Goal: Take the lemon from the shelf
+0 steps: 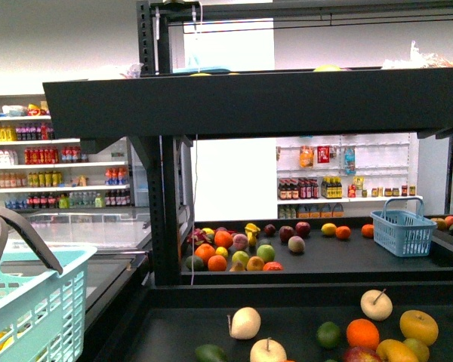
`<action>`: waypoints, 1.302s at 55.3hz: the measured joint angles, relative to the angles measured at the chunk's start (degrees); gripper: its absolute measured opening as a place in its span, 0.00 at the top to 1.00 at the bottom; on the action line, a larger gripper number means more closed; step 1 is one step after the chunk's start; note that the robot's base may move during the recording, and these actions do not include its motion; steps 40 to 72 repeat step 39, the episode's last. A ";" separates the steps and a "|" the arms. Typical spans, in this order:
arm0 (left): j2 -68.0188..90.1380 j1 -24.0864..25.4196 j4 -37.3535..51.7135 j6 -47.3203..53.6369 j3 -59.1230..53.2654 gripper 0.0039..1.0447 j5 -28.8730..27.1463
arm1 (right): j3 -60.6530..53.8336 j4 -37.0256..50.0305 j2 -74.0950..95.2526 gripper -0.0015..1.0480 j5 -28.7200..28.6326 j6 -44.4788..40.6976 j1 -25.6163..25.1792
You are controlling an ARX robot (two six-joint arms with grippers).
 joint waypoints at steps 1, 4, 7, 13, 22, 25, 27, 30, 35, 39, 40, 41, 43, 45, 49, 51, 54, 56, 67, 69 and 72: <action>0.00 0.00 0.00 -0.02 0.00 0.07 0.00 | 0.00 0.00 0.00 0.07 0.00 0.00 0.02; 0.00 0.00 0.00 -0.02 0.00 0.07 0.00 | 0.00 0.00 0.00 0.07 0.00 0.00 0.02; 0.00 0.00 0.00 0.00 0.00 0.07 0.00 | 0.00 0.00 0.00 0.07 0.00 0.00 0.00; 0.00 0.00 0.00 0.00 0.00 0.07 0.00 | 0.00 0.00 0.00 0.07 0.00 0.00 0.00; 0.00 0.00 0.00 -0.02 0.00 0.07 0.00 | 0.00 0.00 0.00 0.07 0.00 0.00 0.00; 0.00 0.00 0.00 0.00 0.00 0.07 0.00 | 0.00 0.00 0.00 0.07 0.00 0.00 0.02; 0.00 0.00 0.00 0.00 0.00 0.07 0.00 | 0.00 0.00 0.00 0.07 0.00 0.00 0.00; 0.00 0.00 0.00 -0.02 0.00 0.07 0.00 | 0.00 0.00 0.00 0.07 0.02 0.00 0.02; 0.00 0.00 0.00 0.00 0.00 0.07 0.00 | 0.00 0.00 0.00 0.07 0.00 0.00 0.00; 0.00 0.00 0.00 0.00 0.00 0.07 0.00 | 0.00 0.00 0.00 0.07 0.00 0.00 0.00; 0.00 0.00 0.00 0.00 0.00 0.07 0.00 | 0.00 0.00 0.00 0.07 0.00 0.00 0.00; 0.00 0.00 0.00 0.00 0.00 0.07 0.00 | 0.00 0.00 0.00 0.07 0.00 0.00 0.00; 0.00 0.00 0.00 0.00 0.00 0.07 0.00 | 0.00 0.00 0.00 0.07 0.00 0.00 0.00; 0.00 0.00 0.00 0.00 0.00 0.07 0.00 | 0.00 0.00 0.00 0.07 0.00 0.00 0.00; 0.00 0.00 0.00 0.00 0.00 0.07 0.00 | 0.00 0.00 0.00 0.07 0.00 0.00 0.00; 0.00 0.00 0.00 0.00 0.00 0.07 0.00 | 0.00 0.00 0.00 0.07 0.00 0.00 0.00; 0.00 0.00 0.00 0.00 0.00 0.07 0.00 | 0.00 0.00 0.00 0.07 0.00 0.00 0.00; 0.00 0.00 0.00 0.00 0.00 0.07 0.00 | 0.00 0.00 0.00 0.07 0.00 0.00 0.00; 0.00 0.00 0.00 0.00 0.00 0.07 0.00 | 0.00 0.00 0.00 0.07 0.00 0.00 0.00; 0.00 0.00 0.00 0.00 0.00 0.07 0.00 | 0.00 0.00 0.00 0.07 0.00 0.00 0.00; 0.00 0.00 0.00 0.00 0.00 0.07 0.00 | 0.00 0.00 0.00 0.07 0.00 0.00 0.00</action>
